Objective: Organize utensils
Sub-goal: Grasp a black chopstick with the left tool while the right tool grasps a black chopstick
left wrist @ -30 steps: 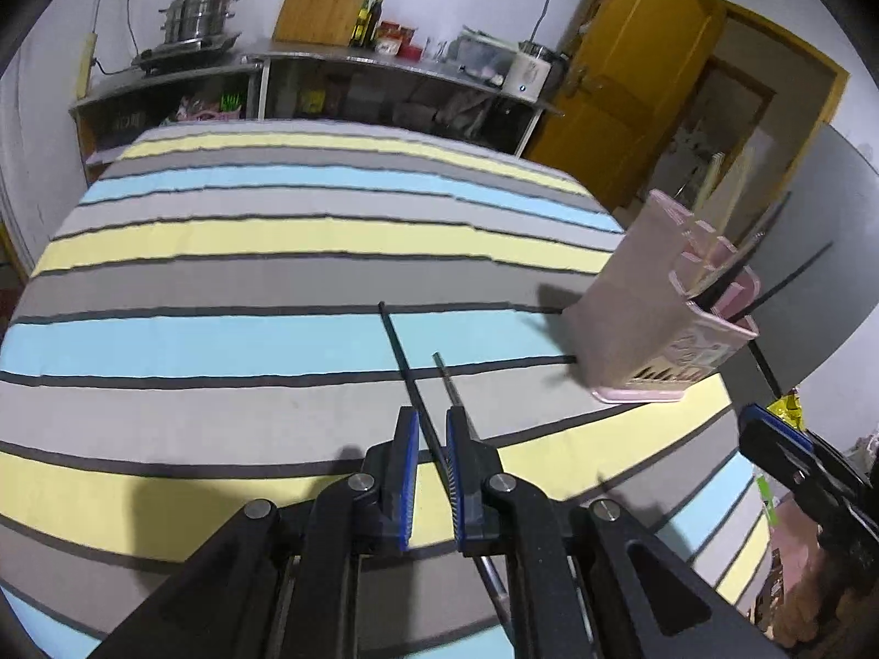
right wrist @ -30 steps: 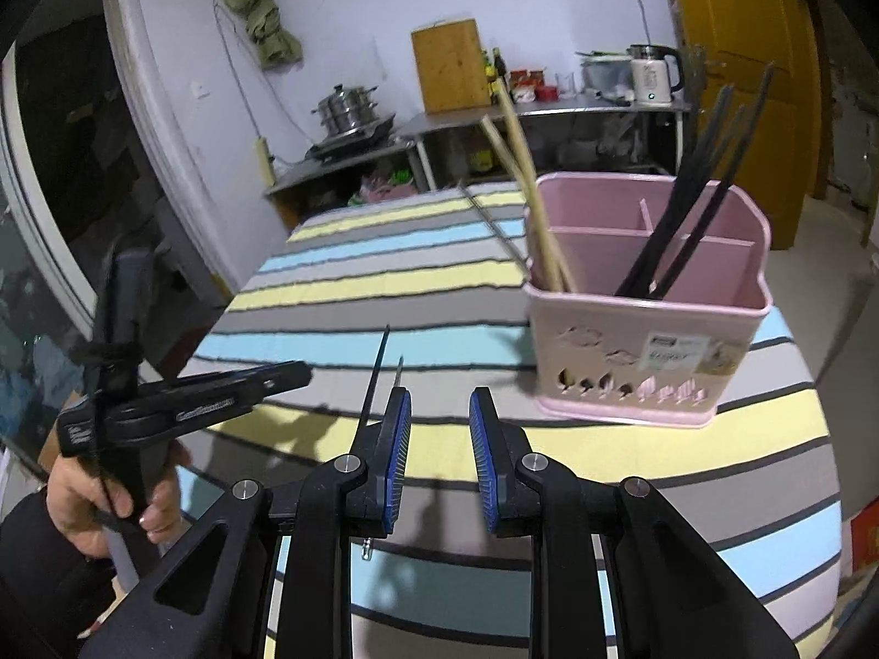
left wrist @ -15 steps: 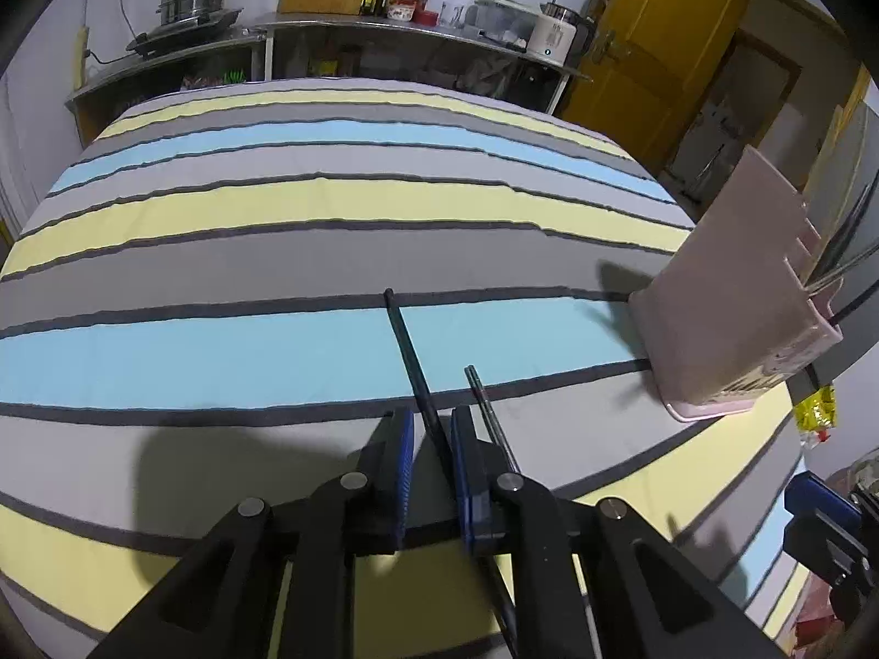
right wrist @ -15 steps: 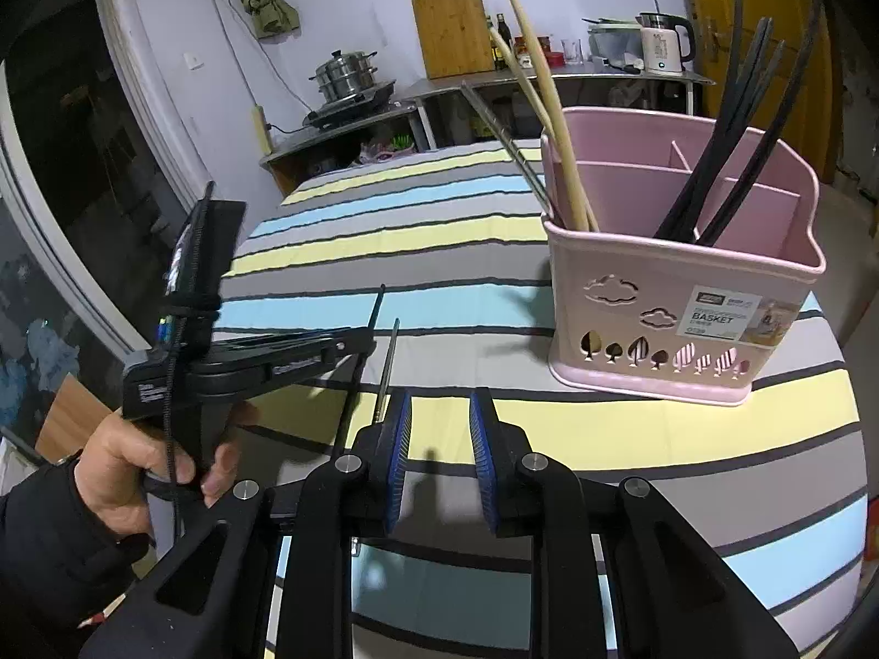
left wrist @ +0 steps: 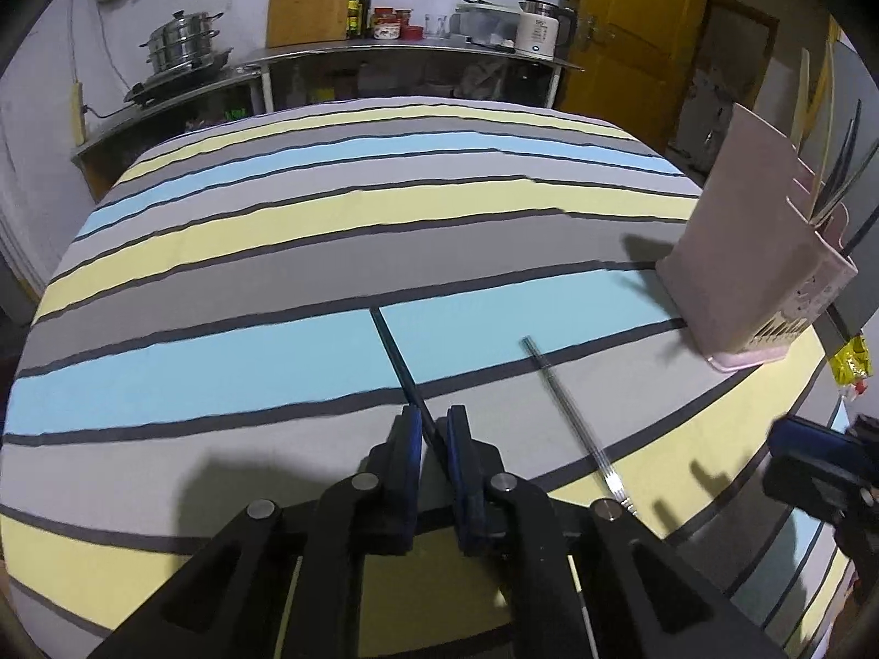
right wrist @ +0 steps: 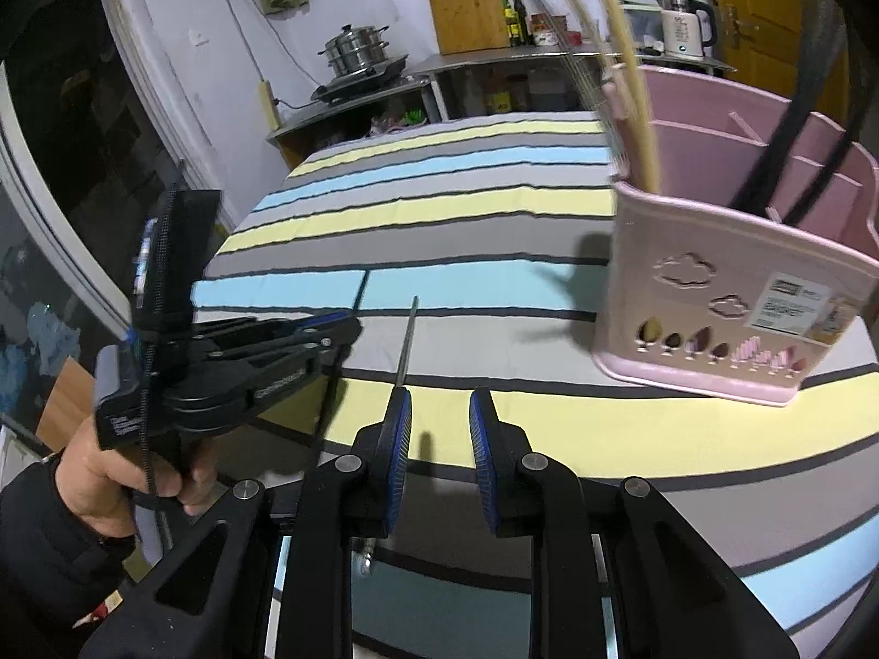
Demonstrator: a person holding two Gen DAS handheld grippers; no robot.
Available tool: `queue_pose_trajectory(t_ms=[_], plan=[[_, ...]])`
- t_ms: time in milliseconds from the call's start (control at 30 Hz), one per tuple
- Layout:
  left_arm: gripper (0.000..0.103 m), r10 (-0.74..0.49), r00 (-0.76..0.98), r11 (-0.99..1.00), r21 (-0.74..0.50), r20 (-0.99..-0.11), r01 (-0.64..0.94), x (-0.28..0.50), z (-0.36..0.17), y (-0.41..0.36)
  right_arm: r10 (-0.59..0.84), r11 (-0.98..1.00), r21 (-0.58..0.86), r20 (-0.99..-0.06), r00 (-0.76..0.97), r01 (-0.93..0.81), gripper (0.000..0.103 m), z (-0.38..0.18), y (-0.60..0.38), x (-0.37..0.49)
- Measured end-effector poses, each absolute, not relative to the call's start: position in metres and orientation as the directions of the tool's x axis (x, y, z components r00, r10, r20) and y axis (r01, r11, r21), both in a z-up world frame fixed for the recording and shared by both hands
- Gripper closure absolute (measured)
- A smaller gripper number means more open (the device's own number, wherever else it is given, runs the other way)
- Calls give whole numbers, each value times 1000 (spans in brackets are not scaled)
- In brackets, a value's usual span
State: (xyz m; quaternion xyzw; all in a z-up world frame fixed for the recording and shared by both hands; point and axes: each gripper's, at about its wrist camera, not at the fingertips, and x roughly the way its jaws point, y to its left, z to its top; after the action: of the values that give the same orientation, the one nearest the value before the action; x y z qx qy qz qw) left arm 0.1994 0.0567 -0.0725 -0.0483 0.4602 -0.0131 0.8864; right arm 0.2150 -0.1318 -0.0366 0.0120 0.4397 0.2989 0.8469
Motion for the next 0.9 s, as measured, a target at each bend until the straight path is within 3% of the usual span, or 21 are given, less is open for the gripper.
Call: queue_pose_trajectory(t_ms=[633, 733, 900], plan=[[93, -97, 568, 983, -167, -817, -72, 169, -73, 106, 445, 810, 185, -812, 377, -557, 81, -77, -54, 254], [93, -89, 568, 986, -154, -818, -66, 170, -73, 104, 404, 821, 126, -818, 410, -557, 95, -78, -49, 254], [93, -55, 565, 993, -103, -823, -54, 173, -73, 96, 415, 816, 144, -819, 396, -560, 98, -74, -48, 255]])
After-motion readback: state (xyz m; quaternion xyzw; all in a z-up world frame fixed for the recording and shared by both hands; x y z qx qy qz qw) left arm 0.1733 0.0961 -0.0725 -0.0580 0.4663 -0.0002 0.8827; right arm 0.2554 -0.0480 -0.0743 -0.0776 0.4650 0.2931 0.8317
